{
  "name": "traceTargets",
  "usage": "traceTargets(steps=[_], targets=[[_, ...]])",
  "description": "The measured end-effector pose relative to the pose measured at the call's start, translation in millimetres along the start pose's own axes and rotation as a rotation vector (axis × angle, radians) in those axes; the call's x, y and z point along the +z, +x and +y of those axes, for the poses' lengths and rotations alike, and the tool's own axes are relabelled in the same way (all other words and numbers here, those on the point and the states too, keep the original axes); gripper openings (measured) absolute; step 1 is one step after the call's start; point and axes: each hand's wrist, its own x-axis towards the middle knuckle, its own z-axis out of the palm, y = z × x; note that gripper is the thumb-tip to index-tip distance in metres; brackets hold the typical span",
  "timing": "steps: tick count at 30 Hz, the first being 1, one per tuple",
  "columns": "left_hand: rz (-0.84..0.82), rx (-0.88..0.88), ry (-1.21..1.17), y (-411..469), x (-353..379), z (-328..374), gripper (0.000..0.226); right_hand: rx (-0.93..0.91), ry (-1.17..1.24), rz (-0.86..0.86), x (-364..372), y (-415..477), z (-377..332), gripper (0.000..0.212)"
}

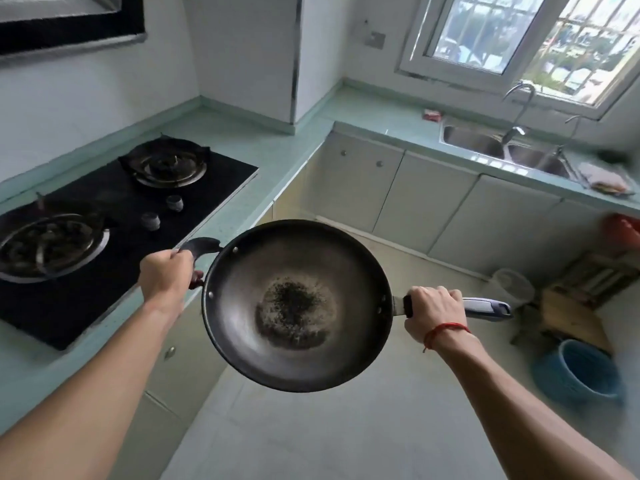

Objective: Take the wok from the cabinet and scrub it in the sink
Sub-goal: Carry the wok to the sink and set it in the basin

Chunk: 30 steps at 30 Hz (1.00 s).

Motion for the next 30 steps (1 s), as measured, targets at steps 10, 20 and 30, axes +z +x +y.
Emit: traceTargets(steps=[10,20,30], targets=[[-0.287,0.111,0.119,-74,44,37,0.024,0.289,-0.074,0.075,-26,-98,91,0.020],[-0.462,0.226,0.276,-155,110,65,0.027,0.494,-0.023,0.113,-28,-166,181,0.021],[-0.473,0.336,0.354,-208,184,77,0.028,0.537,0.030,0.139,-12,-156,273,0.025]])
